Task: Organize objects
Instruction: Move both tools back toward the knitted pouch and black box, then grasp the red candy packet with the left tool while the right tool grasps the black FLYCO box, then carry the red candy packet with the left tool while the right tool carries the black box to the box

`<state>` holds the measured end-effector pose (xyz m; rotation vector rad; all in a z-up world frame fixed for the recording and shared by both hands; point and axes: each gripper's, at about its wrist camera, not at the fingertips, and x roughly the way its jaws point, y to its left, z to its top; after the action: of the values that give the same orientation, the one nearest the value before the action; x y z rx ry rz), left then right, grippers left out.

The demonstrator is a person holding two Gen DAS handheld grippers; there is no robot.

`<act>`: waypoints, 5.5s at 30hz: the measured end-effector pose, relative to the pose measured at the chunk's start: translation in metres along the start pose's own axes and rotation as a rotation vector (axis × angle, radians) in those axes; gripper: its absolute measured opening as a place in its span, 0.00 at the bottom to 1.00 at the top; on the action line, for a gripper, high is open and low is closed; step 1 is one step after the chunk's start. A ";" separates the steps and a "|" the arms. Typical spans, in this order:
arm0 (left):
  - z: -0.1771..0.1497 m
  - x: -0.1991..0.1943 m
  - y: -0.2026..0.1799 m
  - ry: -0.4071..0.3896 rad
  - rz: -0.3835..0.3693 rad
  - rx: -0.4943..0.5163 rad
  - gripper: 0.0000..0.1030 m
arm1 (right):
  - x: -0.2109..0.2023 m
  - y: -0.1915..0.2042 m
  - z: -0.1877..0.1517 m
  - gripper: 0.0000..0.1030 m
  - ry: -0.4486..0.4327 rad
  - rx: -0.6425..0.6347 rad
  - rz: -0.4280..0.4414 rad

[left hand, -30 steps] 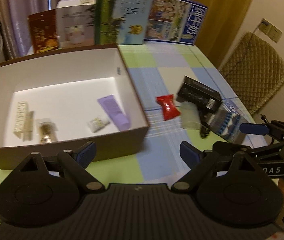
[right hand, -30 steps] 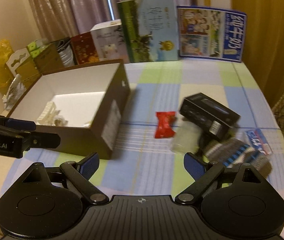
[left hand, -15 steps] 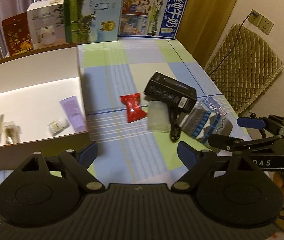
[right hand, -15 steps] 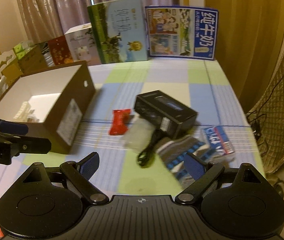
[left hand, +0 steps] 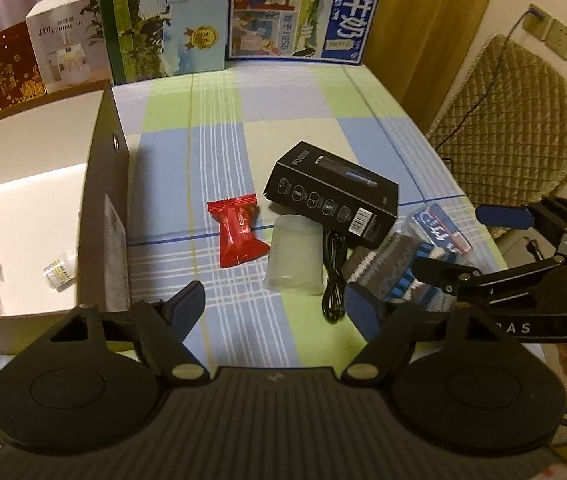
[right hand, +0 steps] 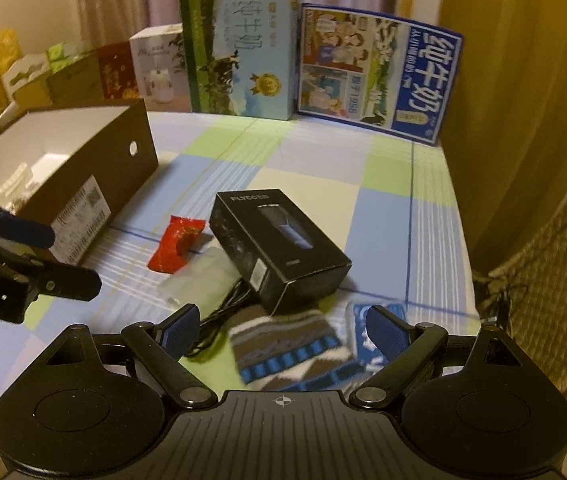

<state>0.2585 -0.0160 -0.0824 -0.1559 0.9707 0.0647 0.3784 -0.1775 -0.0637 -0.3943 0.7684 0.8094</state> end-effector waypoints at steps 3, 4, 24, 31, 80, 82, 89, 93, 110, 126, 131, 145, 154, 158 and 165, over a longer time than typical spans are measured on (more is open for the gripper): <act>0.006 0.016 -0.004 0.016 0.021 -0.003 0.67 | 0.015 -0.004 0.003 0.86 0.000 -0.062 0.009; 0.007 0.021 -0.005 0.023 0.031 -0.004 0.66 | 0.020 -0.004 0.004 0.86 -0.001 -0.081 0.011; 0.017 0.076 0.001 0.109 0.117 -0.049 0.66 | 0.097 0.029 -0.016 0.67 0.011 -0.610 -0.089; 0.017 0.083 0.003 0.117 0.111 -0.055 0.66 | 0.094 0.020 -0.007 0.55 -0.032 -0.553 -0.077; 0.073 0.082 0.046 -0.003 0.149 -0.136 0.18 | 0.134 -0.037 0.084 0.40 0.084 0.020 0.019; 0.074 0.077 0.048 -0.016 0.153 -0.144 0.18 | 0.131 -0.035 0.084 0.39 0.078 0.015 0.021; 0.079 0.053 0.056 -0.057 0.157 -0.165 0.18 | 0.103 -0.032 0.090 0.39 0.010 0.028 0.020; 0.082 0.038 0.059 -0.081 0.158 -0.166 0.18 | 0.079 -0.026 0.099 0.39 -0.043 0.023 0.035; 0.081 -0.028 0.103 -0.182 0.163 -0.188 0.18 | 0.005 0.046 0.144 0.39 -0.186 0.011 0.201; 0.057 -0.077 0.226 -0.184 0.249 -0.223 0.18 | 0.024 0.179 0.185 0.39 -0.183 0.005 0.346; 0.053 -0.075 0.265 -0.156 0.262 -0.235 0.18 | 0.051 0.212 0.192 0.39 -0.151 -0.003 0.338; 0.064 -0.032 0.320 -0.073 0.228 -0.214 0.18 | 0.133 0.232 0.195 0.39 -0.046 0.089 0.212; 0.074 0.002 0.330 -0.020 0.195 -0.201 0.18 | 0.174 0.239 0.196 0.39 0.009 0.125 0.152; 0.076 0.015 0.334 -0.001 0.185 -0.200 0.18 | 0.187 0.242 0.196 0.39 0.021 0.140 0.144; 0.075 0.032 0.340 0.024 0.175 -0.201 0.19 | 0.196 0.242 0.196 0.40 -0.009 0.154 0.128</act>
<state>0.2961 0.3309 -0.1023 -0.2572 0.9995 0.3225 0.3703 0.1896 -0.0853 -0.2052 0.8475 0.8646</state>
